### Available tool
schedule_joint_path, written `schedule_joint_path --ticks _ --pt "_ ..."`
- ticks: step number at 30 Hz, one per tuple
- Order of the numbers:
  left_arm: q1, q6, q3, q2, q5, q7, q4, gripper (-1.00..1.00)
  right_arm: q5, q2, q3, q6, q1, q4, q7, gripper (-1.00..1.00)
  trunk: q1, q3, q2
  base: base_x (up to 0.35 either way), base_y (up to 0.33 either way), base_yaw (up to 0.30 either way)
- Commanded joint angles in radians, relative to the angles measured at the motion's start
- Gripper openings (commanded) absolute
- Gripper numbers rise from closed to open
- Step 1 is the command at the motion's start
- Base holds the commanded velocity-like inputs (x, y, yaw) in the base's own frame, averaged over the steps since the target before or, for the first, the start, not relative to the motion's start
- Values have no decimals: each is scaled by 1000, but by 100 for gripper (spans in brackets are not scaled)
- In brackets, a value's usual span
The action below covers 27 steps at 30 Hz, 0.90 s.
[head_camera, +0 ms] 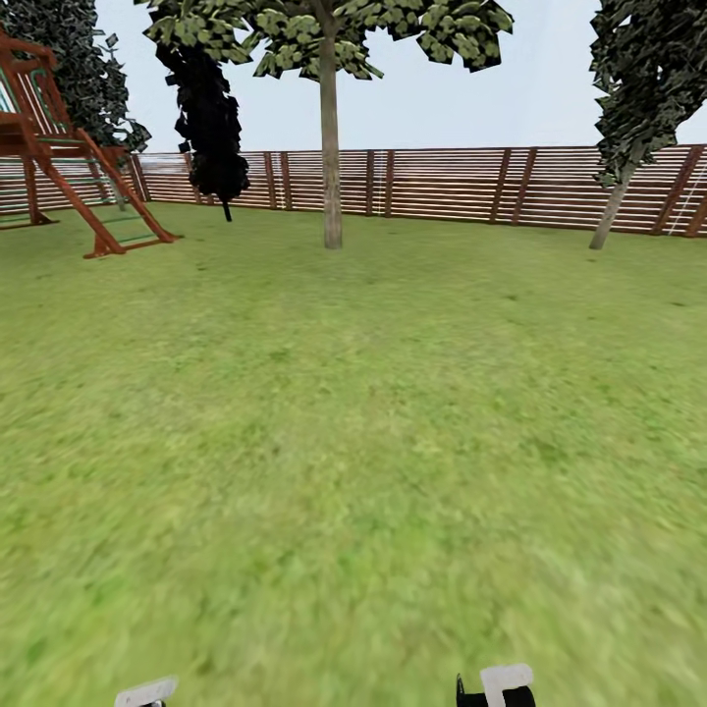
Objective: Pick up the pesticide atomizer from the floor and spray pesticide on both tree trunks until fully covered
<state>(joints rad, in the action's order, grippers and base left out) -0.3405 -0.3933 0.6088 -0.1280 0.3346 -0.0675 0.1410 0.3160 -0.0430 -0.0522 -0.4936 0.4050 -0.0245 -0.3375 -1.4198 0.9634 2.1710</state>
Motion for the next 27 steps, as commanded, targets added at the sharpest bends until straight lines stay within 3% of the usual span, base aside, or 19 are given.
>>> schedule_joint_path --ticks 1,27 --pt "0 0 0 0 0 0 0 -100 0 0 0 0 0 0 0 100 0 0 0 338 0 0" --pt "0 0 0 0 0 0 0 -100 0 0 0 0 0 0 0 100 0 0 0 338 0 0"
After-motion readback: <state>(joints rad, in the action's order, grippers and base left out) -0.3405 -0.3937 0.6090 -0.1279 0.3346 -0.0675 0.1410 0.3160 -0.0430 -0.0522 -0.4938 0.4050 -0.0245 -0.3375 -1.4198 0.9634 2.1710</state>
